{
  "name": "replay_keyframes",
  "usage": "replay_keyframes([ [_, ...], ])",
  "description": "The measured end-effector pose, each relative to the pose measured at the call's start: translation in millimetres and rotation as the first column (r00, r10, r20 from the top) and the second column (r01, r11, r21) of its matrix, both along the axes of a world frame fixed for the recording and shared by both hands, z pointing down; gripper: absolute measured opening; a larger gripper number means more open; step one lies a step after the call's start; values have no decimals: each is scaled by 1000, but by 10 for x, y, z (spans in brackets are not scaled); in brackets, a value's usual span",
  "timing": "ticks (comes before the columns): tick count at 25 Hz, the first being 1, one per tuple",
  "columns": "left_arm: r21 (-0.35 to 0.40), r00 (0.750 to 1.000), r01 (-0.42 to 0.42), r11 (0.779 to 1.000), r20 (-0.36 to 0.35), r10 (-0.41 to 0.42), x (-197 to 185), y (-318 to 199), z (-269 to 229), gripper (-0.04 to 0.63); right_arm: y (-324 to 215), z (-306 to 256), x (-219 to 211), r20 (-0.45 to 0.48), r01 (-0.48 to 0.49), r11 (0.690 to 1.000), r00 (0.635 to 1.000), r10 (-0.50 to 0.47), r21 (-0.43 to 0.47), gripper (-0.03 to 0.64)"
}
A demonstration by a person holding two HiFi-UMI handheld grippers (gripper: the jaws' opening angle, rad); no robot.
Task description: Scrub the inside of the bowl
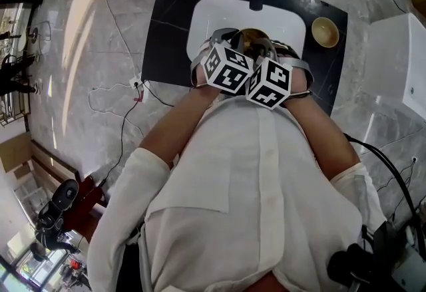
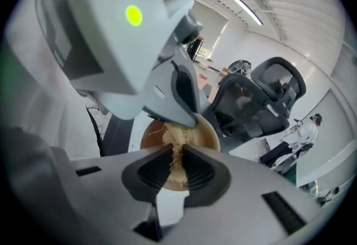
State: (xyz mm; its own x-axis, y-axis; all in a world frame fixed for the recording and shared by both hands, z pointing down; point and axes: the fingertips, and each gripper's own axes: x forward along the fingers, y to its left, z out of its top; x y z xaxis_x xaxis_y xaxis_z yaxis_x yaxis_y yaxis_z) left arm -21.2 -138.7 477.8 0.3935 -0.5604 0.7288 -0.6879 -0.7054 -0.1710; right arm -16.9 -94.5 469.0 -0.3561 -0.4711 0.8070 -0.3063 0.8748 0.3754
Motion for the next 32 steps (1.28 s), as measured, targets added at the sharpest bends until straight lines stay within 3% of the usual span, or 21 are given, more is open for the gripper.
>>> replay_keyframes([
  [3,2,1000,-1,1000,12,1,4,-1,26,12,-46,40,108,-56,-21,999,998,22,24,46],
  [9,16,1000,2,1000,22,-3,13,-40,55,14,25,236,213,-107,-32,999,994,28,-38,46],
  [16,19,1000,2,1000,22,-3,9,-49,36,14,159,285,92,-81,15,993,996,-25,-120,46],
  [21,3,1000,-3,1000,20,3,-4,-29,64,12,5,108,0,-36,3,999,999,-5,-36,46],
  [25,3,999,-5,1000,33,5,-21,-11,82,12,-94,58,84,-71,-50,999,996,52,21,46],
  [32,28,999,1,1000,37,-2,-56,-32,72,14,-24,223,216,-147,-69,997,987,65,-23,46],
])
